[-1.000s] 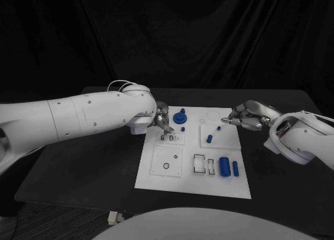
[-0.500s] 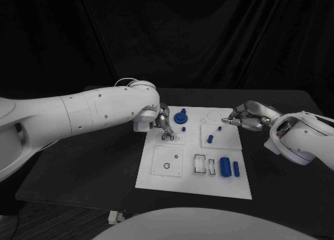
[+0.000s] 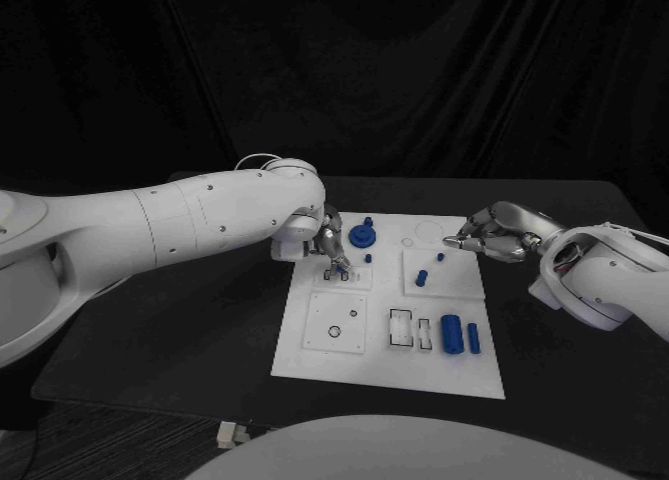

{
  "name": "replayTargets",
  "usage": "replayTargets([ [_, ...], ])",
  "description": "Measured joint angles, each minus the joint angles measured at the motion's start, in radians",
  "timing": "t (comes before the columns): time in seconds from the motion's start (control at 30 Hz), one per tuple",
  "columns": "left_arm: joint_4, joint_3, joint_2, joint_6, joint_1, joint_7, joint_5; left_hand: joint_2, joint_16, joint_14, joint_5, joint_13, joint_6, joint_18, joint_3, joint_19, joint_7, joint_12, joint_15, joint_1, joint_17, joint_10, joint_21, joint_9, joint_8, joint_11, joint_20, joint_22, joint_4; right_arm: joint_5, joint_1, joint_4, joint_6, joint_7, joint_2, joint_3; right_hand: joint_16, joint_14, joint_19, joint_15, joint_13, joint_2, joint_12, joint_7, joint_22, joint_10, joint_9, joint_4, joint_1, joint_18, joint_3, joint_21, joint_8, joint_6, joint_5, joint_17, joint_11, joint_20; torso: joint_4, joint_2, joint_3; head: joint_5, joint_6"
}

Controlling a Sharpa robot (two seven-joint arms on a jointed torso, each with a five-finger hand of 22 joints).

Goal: Assemble the parts on the task board

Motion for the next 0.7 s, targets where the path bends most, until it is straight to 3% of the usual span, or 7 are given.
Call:
replayTargets([
  [0.7, -0.033, 0.000, 0.024, 0.008, -0.012, -0.012, 0.003, -0.006, 0.000, 0.000, -0.002, 0.000, -0.001, 0.000, 0.004, 0.000, 0.001, 0.000, 0.000, -0.010, 0.000, 0.000, 0.000, 0.000, -0.002, 0.000, 0.000, 0.000, -0.002, 0.000, 0.000, 0.001, 0.000, 0.000, 0.001, 0.000, 0.000, 0.000, 0.000, 0.000, 0.000, 0.000, 0.000, 0.000, 0.000, 0.000, 0.000, 0.000, 0.000, 0.000, 0.000, 0.000, 0.000, 0.000, 0.000, 0.000, 0.000, 0.000, 0.0000, 0.000, 0.0000, 0.004, 0.000],
])
